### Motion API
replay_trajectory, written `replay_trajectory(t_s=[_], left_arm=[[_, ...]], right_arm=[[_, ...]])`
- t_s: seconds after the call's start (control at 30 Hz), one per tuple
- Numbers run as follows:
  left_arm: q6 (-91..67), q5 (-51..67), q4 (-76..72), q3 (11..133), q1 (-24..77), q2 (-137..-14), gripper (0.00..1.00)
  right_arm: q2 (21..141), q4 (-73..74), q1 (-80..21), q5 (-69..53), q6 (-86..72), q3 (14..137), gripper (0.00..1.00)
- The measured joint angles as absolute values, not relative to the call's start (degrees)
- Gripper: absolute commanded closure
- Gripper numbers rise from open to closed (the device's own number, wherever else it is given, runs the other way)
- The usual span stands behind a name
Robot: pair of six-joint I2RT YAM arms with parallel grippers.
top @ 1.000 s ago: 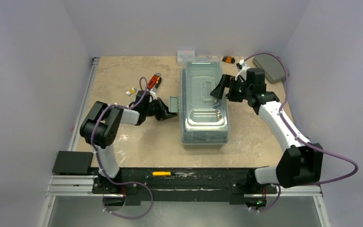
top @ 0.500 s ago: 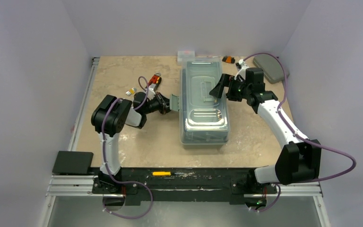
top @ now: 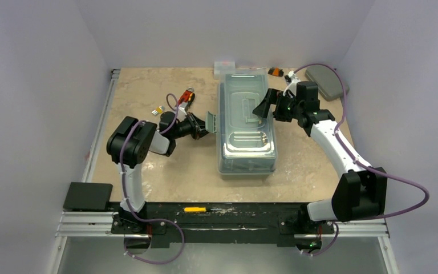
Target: Pack the tool kit
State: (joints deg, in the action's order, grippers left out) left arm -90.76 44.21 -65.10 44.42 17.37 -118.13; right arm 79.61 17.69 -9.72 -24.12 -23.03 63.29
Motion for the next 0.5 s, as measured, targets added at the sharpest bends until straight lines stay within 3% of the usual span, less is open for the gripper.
replay_trajectory(t_s=[0.27,0.5], left_arm=[[-84.0,42.8,-53.8,43.4,17.4,-111.6,1.00],[-64.6,34.2,-25.9,45.7,19.0,-97.3,1.00]], right_arm=[[80.1,16.7,-9.6,-24.2,-23.4,63.3,0.08],[80.1,16.7,-9.6,-24.2,-23.4,63.3,0.08]])
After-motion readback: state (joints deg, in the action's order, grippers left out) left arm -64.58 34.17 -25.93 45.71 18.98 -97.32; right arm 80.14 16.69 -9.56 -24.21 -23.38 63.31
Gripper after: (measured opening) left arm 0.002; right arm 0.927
